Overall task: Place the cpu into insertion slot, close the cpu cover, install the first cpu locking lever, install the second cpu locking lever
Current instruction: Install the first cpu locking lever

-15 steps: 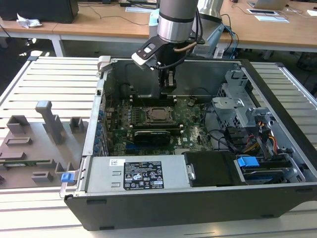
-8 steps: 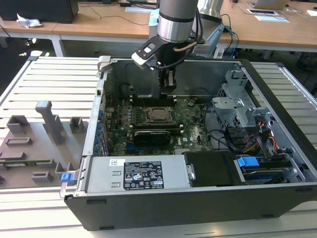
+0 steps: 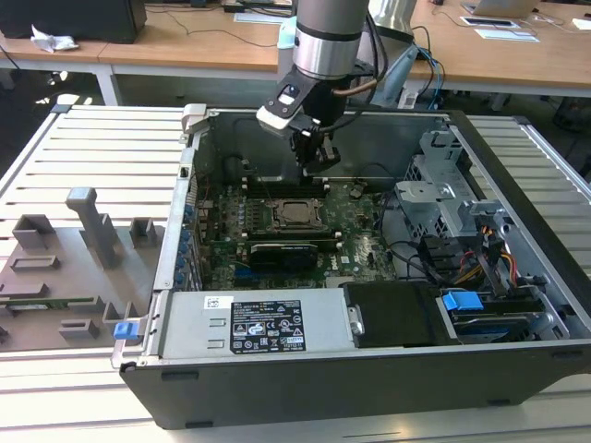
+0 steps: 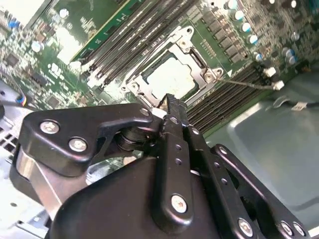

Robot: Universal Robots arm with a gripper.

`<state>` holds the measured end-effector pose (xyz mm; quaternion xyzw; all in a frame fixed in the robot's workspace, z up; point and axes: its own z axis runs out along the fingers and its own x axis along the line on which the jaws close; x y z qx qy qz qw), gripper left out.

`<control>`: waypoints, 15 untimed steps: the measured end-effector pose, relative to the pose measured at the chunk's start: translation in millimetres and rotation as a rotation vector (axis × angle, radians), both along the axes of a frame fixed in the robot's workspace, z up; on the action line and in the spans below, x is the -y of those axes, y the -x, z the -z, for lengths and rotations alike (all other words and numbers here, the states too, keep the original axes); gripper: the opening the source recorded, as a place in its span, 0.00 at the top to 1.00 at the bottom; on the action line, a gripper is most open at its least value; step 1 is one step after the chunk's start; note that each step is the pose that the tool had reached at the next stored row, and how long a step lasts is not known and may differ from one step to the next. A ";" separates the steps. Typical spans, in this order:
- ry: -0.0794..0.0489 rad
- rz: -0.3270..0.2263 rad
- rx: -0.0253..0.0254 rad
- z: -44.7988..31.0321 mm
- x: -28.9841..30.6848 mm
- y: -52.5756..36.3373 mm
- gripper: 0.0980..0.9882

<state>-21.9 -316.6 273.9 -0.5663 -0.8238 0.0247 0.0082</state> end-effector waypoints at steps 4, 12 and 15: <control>0.000 -0.123 0.0000 0.0 0.0 0.0 0.99; 0.000 -0.333 0.0000 0.0 0.0 0.0 0.99; 0.000 -0.404 0.0000 0.0 0.0 0.0 0.99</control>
